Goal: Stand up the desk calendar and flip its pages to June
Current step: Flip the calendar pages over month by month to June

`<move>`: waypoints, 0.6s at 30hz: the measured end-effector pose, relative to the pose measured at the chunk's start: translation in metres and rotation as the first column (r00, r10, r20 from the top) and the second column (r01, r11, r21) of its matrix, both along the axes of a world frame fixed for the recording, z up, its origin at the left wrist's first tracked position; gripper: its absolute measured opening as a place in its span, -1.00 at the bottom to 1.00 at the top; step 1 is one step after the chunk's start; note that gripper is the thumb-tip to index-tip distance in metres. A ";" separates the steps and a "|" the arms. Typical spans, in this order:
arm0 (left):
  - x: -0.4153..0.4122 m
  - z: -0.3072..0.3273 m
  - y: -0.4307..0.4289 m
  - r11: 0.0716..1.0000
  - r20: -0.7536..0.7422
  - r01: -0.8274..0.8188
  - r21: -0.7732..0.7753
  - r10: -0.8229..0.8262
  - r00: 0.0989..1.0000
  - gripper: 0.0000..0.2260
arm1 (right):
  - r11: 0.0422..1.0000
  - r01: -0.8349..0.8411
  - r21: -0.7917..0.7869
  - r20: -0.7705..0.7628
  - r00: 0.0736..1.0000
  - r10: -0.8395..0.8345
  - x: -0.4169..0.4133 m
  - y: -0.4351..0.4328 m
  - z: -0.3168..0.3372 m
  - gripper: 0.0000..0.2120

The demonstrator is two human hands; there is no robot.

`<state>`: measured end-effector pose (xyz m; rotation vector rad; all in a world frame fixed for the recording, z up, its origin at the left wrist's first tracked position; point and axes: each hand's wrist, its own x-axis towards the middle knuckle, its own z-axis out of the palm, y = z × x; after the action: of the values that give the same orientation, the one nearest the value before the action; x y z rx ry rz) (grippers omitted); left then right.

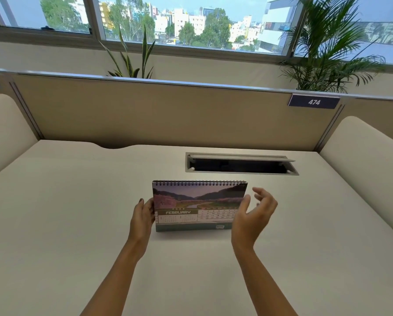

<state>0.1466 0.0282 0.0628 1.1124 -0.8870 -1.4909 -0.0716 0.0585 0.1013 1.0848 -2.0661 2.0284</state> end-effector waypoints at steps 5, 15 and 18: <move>0.001 -0.003 -0.002 1.000 0.005 -0.003 0.013 0.002 1.000 -0.48 | 0.962 -0.198 0.189 0.301 0.944 0.135 -0.007 0.013 -0.032 -0.79; 0.000 -0.005 -0.003 0.999 0.000 -0.018 0.029 0.018 1.000 -0.49 | 0.965 -0.168 0.203 0.250 0.961 0.115 -0.007 0.018 -0.047 -0.82; -0.001 -0.003 -0.002 0.999 0.004 -0.028 0.025 0.027 1.000 -0.49 | 0.965 -0.172 0.197 0.246 0.962 0.121 -0.010 0.018 -0.047 -0.85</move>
<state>0.1455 0.0267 0.0598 1.1420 -0.8544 -1.4814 -0.0819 0.0763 0.0547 1.1106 -2.4402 2.1292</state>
